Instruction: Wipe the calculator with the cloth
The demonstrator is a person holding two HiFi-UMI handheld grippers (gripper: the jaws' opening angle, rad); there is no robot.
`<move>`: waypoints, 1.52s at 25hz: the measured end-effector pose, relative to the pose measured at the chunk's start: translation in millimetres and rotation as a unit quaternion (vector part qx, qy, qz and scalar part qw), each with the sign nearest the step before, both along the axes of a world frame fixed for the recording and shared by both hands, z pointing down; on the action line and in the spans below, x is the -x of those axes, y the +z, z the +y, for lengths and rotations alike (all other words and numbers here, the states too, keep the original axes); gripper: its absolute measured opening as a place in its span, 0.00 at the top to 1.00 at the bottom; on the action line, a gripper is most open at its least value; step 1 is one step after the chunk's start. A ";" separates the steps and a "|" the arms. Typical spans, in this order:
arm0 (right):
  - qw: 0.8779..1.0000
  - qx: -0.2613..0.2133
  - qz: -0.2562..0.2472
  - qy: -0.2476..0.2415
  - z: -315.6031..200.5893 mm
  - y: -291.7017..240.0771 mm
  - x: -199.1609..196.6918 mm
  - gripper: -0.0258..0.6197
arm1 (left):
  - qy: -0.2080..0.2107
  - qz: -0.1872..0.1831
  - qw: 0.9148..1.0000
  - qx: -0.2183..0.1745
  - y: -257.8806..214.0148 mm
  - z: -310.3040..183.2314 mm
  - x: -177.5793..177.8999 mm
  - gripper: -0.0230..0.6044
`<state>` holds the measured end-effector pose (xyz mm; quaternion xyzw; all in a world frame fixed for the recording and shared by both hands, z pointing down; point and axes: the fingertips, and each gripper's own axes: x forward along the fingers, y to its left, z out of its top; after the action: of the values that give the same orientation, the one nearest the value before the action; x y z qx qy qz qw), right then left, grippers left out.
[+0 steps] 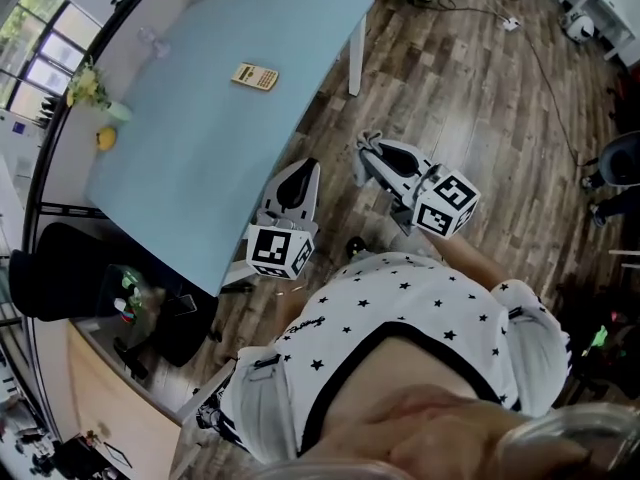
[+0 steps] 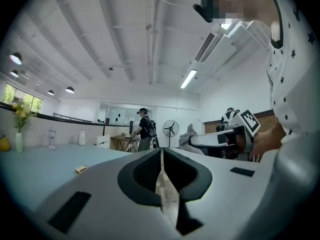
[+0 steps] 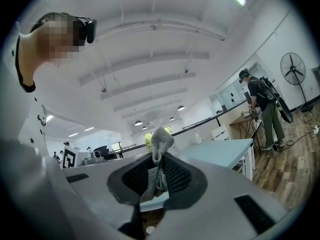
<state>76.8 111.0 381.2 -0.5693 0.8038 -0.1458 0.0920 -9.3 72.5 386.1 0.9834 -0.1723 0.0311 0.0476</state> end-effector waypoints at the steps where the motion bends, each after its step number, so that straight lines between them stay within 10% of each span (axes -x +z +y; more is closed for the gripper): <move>1: 1.000 0.001 0.001 -0.002 -2.5 0.7 1.6 0.88 | -0.004 0.001 1.000 0.003 2.0 -1.5 2.7 0.90; 20: 0.989 -0.020 -0.014 -0.146 -107.6 6.3 28.0 0.88 | -0.172 -0.019 0.985 -0.005 11.9 -72.0 57.4 0.90; 38: 0.968 -0.013 -0.031 -0.248 -236.1 7.1 -17.1 0.88 | -0.263 -0.022 0.965 -0.005 7.9 -175.6 4.0 0.90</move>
<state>93.9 -125.2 388.3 -0.3466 0.9184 -0.1707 0.0851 -13.3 -103.1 394.0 0.9029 -0.4258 0.0381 0.0449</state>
